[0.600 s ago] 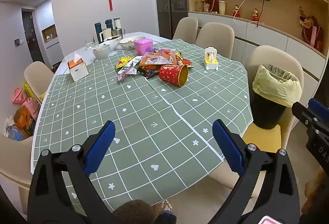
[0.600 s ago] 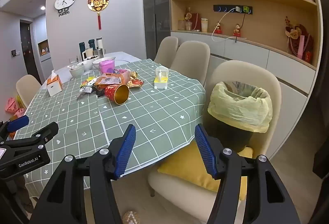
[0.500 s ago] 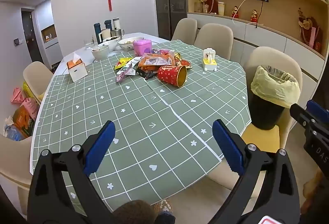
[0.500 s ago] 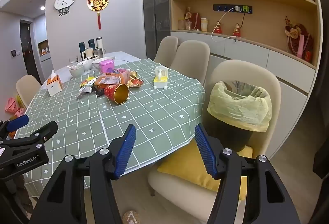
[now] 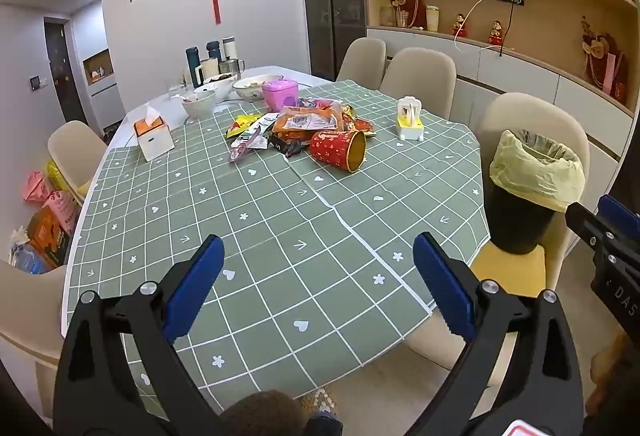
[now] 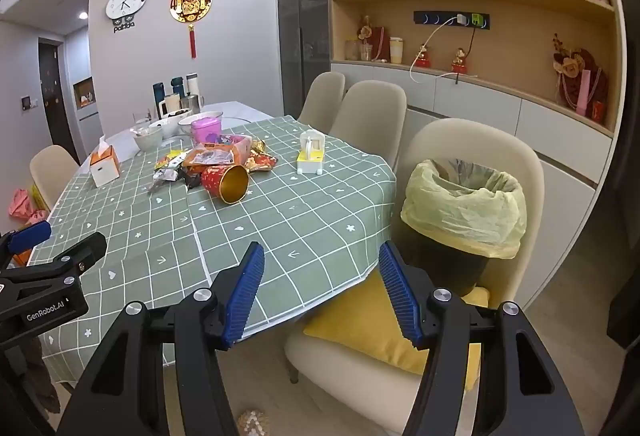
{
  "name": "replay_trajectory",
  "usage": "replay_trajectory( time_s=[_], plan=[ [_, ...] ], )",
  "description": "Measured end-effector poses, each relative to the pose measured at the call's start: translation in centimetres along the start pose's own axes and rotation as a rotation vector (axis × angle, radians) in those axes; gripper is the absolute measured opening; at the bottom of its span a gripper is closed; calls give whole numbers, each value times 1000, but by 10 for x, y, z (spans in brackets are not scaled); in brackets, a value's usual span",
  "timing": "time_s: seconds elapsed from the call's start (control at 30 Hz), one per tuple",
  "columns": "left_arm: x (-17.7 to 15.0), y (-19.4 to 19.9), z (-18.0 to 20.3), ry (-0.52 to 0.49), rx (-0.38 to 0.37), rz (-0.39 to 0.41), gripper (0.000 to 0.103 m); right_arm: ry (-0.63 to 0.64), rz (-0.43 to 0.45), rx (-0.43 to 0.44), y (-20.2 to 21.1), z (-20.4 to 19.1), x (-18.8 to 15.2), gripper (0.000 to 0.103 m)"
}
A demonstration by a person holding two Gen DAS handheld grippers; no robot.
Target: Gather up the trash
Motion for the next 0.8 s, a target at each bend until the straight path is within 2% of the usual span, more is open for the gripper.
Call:
replay_trajectory(
  time_s=[0.8],
  plan=[
    [1,1,3,-1,-14,1,91,-5,5,-21,3,4,0,57]
  ],
)
Point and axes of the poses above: each gripper's, at about its wrist camera, not at the fingertips, and y roughly against the way its jaws point, z to its right, x to its top, the point moved 7 cm from there along -y, roughly the way its jaws point, and after that the axes turned 6 degrees about y, right-handed, at the moved point
